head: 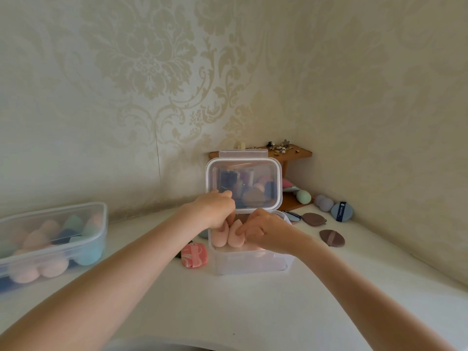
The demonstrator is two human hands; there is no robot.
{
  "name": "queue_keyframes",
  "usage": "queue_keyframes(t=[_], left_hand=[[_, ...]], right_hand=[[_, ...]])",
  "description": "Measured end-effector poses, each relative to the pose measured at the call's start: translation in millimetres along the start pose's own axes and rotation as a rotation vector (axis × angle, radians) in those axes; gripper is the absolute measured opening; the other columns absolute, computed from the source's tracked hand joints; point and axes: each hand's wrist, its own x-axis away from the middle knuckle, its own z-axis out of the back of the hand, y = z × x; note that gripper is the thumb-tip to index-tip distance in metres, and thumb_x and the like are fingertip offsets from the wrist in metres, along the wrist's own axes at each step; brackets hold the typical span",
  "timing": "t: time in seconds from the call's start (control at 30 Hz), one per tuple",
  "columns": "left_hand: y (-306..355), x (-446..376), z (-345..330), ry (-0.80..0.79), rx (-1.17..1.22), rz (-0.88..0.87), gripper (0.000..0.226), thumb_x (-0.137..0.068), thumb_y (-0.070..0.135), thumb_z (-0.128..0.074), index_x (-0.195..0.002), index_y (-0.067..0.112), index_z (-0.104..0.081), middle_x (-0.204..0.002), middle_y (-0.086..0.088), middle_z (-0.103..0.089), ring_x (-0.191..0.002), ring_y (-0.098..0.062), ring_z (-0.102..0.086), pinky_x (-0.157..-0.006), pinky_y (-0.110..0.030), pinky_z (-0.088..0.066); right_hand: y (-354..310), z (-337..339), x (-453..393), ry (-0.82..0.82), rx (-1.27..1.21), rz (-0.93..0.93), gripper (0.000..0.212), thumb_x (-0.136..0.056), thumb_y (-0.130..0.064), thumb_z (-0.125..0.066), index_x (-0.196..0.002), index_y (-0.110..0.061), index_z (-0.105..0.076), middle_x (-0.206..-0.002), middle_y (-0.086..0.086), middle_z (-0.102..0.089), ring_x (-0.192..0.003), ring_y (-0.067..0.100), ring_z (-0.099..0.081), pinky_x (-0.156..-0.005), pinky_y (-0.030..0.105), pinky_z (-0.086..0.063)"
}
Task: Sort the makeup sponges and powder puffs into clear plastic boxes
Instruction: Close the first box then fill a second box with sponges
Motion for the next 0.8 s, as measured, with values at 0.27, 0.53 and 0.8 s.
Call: queue_keyframes(t=[0.27, 0.53, 0.8], left_hand=[[-18, 10, -9, 0.021, 0.205, -0.116, 0.031, -0.093, 0.012, -0.051, -0.116, 0.029, -0.061, -0.115, -0.002, -0.040, -0.107, -0.016, -0.037, -0.079, -0.024, -0.035], [-19, 6, -9, 0.005, 0.181, -0.109, 0.029, -0.094, 0.021, -0.050, -0.120, 0.030, -0.059, -0.120, -0.002, -0.041, -0.111, -0.019, -0.036, -0.093, -0.028, -0.036], [-24, 3, -1, -0.072, 0.238, -0.111, 0.027, -0.088, 0.021, -0.059, -0.114, 0.024, -0.062, -0.120, -0.004, -0.043, -0.112, -0.022, -0.044, -0.099, -0.038, -0.044]], right_hand=[[5, 13, -2, -0.059, -0.222, -0.094, 0.031, -0.095, -0.014, -0.042, -0.117, -0.019, -0.064, -0.122, 0.006, -0.058, -0.113, 0.022, -0.053, -0.098, 0.032, -0.044], [7, 25, -1, -0.040, -0.610, -0.155, 0.019, -0.081, -0.024, -0.070, -0.099, -0.019, -0.066, -0.107, 0.002, -0.067, -0.101, 0.018, -0.062, -0.093, 0.031, -0.050], [-17, -6, -20, -0.067, -0.260, -0.071, 0.027, -0.080, -0.025, -0.071, -0.105, -0.014, -0.070, -0.099, 0.005, -0.069, -0.082, 0.015, -0.058, -0.076, 0.020, -0.047]])
